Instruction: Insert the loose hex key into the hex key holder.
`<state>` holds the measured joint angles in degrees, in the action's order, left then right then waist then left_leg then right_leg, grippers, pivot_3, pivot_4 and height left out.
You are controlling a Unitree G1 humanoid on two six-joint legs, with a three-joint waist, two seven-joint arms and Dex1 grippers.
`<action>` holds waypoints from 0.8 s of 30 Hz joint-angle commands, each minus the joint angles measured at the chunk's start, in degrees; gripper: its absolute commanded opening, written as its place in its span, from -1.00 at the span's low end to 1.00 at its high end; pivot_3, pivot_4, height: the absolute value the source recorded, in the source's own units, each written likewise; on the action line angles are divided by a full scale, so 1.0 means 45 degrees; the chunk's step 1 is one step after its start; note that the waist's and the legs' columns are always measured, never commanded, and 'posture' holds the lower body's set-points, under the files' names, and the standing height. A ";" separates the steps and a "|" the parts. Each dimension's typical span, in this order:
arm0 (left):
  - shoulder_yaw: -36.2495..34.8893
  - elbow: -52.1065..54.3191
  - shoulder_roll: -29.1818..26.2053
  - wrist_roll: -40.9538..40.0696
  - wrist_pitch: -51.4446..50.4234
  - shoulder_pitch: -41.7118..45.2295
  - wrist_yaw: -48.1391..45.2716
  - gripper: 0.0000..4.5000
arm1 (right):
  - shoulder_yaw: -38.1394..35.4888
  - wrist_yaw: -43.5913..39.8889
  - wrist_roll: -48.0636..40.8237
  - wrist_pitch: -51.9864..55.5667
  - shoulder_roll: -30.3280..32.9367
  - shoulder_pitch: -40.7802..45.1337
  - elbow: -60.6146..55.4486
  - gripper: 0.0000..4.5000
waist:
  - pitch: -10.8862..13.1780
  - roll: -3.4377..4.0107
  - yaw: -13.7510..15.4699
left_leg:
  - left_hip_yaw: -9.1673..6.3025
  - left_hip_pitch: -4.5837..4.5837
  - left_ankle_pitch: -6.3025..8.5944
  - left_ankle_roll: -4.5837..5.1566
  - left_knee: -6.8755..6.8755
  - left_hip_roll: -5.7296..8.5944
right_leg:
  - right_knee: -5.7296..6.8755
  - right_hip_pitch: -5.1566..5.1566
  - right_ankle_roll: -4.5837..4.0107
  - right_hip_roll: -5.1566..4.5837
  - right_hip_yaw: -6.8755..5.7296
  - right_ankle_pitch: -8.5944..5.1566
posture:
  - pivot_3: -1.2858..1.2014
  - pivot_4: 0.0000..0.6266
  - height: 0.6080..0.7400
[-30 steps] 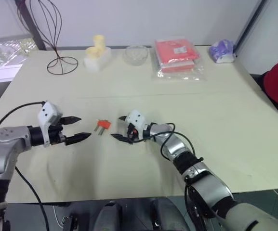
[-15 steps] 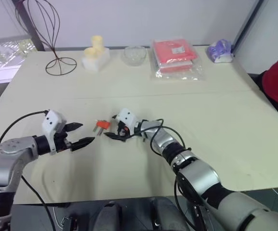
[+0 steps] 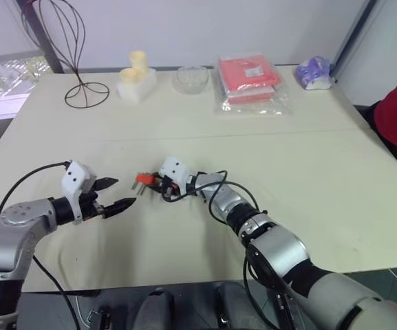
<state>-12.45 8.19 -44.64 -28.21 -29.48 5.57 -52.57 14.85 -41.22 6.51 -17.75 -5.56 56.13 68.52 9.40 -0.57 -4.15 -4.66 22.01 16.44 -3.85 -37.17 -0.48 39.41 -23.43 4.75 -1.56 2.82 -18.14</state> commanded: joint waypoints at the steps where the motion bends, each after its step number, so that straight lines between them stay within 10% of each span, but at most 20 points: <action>1: -0.0206 -0.0364 0.0040 -0.0244 0.0135 0.0659 -0.0192 1.00 | 0.0167 -0.0730 0.0317 -0.1091 0.0808 0.0293 -0.1337 -0.57 | 0.0004 0.0006 0.0061 | 0.0000 0.0000 -0.0001 -0.0002 0.0000 0.0002 | 0.0000 0.0000 0.0000 -0.0001 -0.0001 0.0000 | 0.03 -0.52 1.00; 9: -0.0411 -0.2772 0.0251 -0.1446 -0.0505 0.3537 -0.1203 1.00 | 0.1152 -0.3632 0.0679 -0.3926 0.5131 0.0457 -0.9065 -0.57 | 0.0009 0.0006 0.0060 | -0.0026 0.0058 -0.0006 -0.0010 -0.0021 0.0026 | -0.0021 -0.0015 0.0006 -0.0011 -0.0039 0.0000 | 0.03 -0.52 1.00; 24: 0.2192 -0.6028 0.1944 -0.1428 -0.1749 0.8290 -0.5354 1.00 | 0.1117 -0.1152 0.2722 -0.6606 0.7100 0.0924 -0.8556 -0.57 | 0.0012 -0.0005 -0.0114 | -0.0015 0.0048 -0.0051 -0.0089 -0.0033 0.0043 | -0.0007 -0.0018 0.0003 0.0013 -0.0035 0.0000 | 0.03 -0.52 1.00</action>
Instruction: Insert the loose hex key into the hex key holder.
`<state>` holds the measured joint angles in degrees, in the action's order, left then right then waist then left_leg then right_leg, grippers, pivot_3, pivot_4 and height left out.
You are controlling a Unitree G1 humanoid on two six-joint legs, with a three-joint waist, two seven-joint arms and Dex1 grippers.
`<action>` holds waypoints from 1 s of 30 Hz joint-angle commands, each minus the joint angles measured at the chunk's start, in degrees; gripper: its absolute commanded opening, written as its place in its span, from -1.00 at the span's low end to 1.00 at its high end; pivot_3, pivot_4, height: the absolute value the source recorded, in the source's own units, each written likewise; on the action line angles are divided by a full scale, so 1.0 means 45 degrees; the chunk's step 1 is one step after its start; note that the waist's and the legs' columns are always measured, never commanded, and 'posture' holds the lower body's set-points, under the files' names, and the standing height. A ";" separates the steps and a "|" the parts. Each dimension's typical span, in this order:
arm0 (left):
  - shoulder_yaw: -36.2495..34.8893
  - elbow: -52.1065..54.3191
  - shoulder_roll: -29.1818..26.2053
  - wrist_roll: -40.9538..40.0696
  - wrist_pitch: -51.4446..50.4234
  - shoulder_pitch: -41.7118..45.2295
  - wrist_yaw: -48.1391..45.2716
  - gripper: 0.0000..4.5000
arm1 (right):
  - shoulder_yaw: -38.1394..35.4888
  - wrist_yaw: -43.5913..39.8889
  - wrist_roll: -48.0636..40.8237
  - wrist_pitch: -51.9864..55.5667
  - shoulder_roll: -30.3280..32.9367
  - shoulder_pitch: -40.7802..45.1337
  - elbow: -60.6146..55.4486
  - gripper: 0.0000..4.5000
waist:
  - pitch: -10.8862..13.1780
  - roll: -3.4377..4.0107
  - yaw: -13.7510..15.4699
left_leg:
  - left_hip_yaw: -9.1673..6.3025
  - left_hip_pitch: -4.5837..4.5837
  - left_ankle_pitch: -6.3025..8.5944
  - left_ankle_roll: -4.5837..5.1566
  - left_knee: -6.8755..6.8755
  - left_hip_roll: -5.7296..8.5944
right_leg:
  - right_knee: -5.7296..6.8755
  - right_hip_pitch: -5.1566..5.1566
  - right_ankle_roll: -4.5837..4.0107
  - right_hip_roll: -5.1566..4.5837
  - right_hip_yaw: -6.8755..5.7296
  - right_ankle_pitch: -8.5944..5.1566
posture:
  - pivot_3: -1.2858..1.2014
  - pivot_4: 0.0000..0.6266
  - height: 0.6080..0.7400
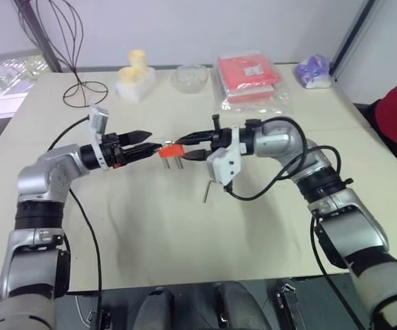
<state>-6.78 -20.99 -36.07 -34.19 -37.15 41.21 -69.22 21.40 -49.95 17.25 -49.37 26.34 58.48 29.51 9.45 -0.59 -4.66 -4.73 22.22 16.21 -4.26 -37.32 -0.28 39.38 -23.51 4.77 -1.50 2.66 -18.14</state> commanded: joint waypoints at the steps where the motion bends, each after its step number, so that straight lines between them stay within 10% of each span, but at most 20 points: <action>1: 0.1036 0.0317 -0.0005 0.0076 0.0099 0.0431 -0.1802 1.00 | -0.0348 0.0903 0.0420 0.0461 0.0057 0.0412 0.0138 -0.57 | 0.0000 0.0000 0.0008 | -0.0001 0.0000 -0.0001 -0.0002 -0.0001 0.0000 | 0.0001 0.0001 0.0000 0.0001 0.0000 0.0000 | 0.03 -0.52 1.00; 30: 0.0715 -0.2644 0.1677 0.1302 0.1853 0.2429 -0.1865 1.00 | -0.0160 0.2416 0.0961 0.1122 0.0181 0.0159 -0.0135 -0.57 | 0.0007 -0.0011 0.0124 | -0.0020 0.0016 -0.0010 -0.0017 -0.0019 0.0052 | 0.0005 0.0007 0.0003 -0.0018 -0.0006 -0.0002 | 0.03 -0.52 1.00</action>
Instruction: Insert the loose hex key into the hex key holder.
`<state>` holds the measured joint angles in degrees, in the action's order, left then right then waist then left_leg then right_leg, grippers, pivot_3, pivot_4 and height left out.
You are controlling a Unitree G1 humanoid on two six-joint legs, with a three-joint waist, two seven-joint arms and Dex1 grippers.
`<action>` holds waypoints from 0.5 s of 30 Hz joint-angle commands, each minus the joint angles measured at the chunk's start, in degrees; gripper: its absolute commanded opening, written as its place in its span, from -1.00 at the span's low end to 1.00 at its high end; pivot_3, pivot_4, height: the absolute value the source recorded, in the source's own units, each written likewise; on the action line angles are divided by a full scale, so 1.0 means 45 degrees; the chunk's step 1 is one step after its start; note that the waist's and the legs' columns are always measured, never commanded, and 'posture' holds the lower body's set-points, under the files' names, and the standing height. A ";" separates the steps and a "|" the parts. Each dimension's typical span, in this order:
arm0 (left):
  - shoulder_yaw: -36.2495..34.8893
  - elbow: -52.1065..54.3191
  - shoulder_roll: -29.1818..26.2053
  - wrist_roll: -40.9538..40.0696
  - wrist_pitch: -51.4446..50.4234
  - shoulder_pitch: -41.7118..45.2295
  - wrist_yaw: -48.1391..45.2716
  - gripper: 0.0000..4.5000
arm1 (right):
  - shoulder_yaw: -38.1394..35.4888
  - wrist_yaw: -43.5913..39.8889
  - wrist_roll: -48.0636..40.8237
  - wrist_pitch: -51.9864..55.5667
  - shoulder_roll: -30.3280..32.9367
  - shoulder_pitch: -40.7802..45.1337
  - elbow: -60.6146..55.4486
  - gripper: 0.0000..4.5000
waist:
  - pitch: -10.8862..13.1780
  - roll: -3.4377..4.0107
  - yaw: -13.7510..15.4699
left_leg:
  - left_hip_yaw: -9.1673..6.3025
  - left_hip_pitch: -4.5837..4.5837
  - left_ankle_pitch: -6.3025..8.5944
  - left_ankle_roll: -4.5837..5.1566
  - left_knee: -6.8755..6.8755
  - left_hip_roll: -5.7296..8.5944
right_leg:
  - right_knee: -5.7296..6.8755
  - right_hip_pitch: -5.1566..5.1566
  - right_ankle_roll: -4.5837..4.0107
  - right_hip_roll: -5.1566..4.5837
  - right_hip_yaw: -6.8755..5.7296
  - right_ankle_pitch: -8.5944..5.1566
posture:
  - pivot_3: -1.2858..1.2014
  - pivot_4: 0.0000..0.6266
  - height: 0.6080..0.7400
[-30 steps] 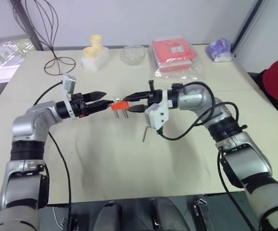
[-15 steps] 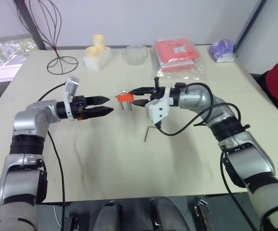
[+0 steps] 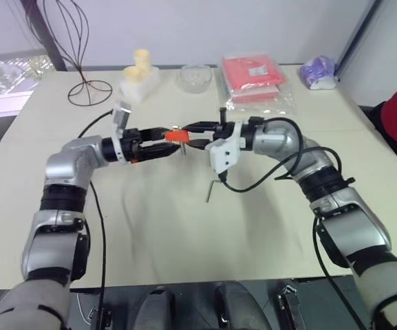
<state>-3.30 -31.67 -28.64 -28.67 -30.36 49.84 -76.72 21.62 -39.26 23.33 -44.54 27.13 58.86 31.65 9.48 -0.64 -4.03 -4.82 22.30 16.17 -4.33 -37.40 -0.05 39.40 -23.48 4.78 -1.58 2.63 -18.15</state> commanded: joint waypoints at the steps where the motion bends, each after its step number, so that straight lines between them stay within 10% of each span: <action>1: -0.0024 -0.0418 0.0096 0.0109 0.0383 0.0632 -0.0284 1.00 | -0.0204 0.0039 -0.0391 0.0091 0.0008 0.0040 -0.0673 -0.57 | 0.0000 0.0000 -0.0024 | 0.0000 0.0000 0.0000 0.0000 0.0000 -0.0001 | 0.0000 -0.0001 0.0000 0.0002 0.0000 0.0000 | 0.03 -0.52 1.00; 7: -0.0111 -0.1240 0.0512 0.0313 0.0745 0.1158 -0.0327 0.63 | -0.0211 0.0106 -0.0362 0.0260 -0.0016 -0.0110 -0.0977 -0.57 | 0.0000 0.0000 -0.0010 | 0.0001 0.0000 0.0000 -0.0001 -0.0002 -0.0001 | 0.0001 -0.0001 0.0000 0.0002 0.0000 0.0000 | 0.03 -0.52 1.00; 13: -0.0092 -0.1375 0.0656 0.0392 0.0721 0.1254 -0.0515 -0.79 | -0.0200 0.0171 -0.0345 0.0457 -0.0042 -0.0288 -0.1283 -0.57 | 0.0001 -0.0002 -0.0018 | 0.0001 0.0000 -0.0002 -0.0003 -0.0001 0.0000 | 0.0001 -0.0001 0.0001 0.0001 0.0000 0.0000 | 0.03 -0.52 1.00; 15: -0.0159 -0.1355 0.0694 0.0385 0.0686 0.1222 -0.0521 -0.98 | -0.0184 0.0201 -0.0362 0.0488 -0.0035 -0.0310 -0.1327 -0.57 | 0.0001 -0.0002 -0.0023 | -0.0001 0.0000 -0.0003 -0.0005 -0.0001 -0.0001 | 0.0001 -0.0001 0.0000 0.0003 -0.0001 0.0000 | 0.03 -0.52 1.00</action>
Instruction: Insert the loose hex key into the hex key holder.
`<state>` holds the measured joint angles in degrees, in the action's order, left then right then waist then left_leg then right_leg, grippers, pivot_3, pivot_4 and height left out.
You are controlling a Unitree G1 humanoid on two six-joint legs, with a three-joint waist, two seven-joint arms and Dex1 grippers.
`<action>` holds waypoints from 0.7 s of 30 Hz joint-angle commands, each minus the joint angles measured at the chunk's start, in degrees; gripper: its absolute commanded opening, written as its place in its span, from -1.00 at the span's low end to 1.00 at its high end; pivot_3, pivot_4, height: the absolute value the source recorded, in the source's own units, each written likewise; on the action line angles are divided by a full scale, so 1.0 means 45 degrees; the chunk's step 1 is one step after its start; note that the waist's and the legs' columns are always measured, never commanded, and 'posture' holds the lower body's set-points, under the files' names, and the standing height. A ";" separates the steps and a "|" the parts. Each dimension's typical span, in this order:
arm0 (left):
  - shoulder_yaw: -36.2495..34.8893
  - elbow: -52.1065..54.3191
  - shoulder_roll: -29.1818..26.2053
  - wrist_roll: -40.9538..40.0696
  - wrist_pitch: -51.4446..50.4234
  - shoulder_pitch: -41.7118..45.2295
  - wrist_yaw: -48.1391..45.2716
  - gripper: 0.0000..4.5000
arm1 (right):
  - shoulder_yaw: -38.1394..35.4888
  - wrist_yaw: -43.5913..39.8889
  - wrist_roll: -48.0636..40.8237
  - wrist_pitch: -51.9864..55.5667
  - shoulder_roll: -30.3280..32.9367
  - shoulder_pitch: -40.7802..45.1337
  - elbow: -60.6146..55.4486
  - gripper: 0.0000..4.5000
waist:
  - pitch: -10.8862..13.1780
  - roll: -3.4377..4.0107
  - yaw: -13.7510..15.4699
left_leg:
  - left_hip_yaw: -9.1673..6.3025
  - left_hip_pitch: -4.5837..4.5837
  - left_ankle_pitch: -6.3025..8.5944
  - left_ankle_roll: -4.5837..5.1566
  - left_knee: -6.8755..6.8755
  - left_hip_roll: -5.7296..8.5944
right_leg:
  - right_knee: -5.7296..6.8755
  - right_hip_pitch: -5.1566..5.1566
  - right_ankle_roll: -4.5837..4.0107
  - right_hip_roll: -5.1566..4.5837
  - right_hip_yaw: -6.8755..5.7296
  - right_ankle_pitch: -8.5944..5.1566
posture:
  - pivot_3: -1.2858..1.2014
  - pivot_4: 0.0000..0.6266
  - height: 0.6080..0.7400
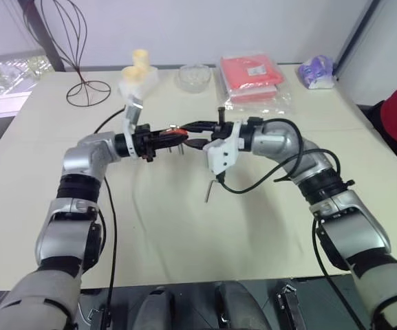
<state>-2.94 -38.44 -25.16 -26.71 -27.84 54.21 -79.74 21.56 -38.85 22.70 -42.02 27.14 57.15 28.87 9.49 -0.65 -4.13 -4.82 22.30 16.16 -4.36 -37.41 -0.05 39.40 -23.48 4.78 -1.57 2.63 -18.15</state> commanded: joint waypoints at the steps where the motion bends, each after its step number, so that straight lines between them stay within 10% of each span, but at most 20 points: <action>1: -0.0297 0.0146 -0.0058 -0.0067 0.0117 0.0249 0.0190 -0.98 | -0.0163 0.0119 -0.0233 -0.0063 -0.0034 0.0058 -0.0728 -0.57 | 0.0000 0.0000 -0.0003 | 0.0001 -0.0001 0.0000 0.0000 0.0000 0.0000 | 0.0000 -0.0001 0.0000 0.0000 0.0001 0.0000 | 0.03 -0.52 1.00; 8: -0.0324 0.0283 0.0007 0.0118 0.0380 0.0077 0.0589 -0.98 | -0.0083 0.0082 -0.0220 0.0172 -0.0098 -0.0098 -0.0879 -0.57 | 0.0000 0.0000 0.0012 | 0.0000 0.0000 0.0000 0.0000 -0.0001 0.0000 | 0.0000 0.0000 0.0000 -0.0002 0.0001 0.0000 | 0.03 -0.52 1.00; 15: -0.0249 0.1450 -0.0222 0.0048 0.0149 -0.0805 0.0702 -1.00 | -0.0120 -0.0142 -0.0119 0.0860 0.0124 -0.0560 -0.1009 0.98 | 0.0000 0.0000 0.0001 | -0.0002 -0.0001 -0.0001 -0.0001 0.0001 -0.0002 | 0.0002 -0.0001 0.0000 -0.0003 0.0002 0.0000 | 0.03 -0.52 1.00; 21: -0.0064 0.3926 -0.0410 0.0742 0.1356 -0.2582 0.1886 -1.00 | -0.1122 -0.1040 -0.1316 0.3689 0.1039 -0.2188 -0.2922 0.98 | 0.0000 -0.0001 0.0084 | -0.0006 0.0000 -0.0001 -0.0001 -0.0002 -0.0006 | 0.0002 0.0001 0.0000 -0.0013 0.0004 0.0000 | 0.03 -0.52 1.00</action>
<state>-2.97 -25.11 -26.30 -24.10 -24.18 43.13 -72.88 19.55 -41.72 20.51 -29.85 30.72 48.48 19.79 9.49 -0.66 -3.75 -4.89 22.31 16.15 -4.36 -37.41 -0.09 39.40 -23.44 4.78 -1.66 2.65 -18.15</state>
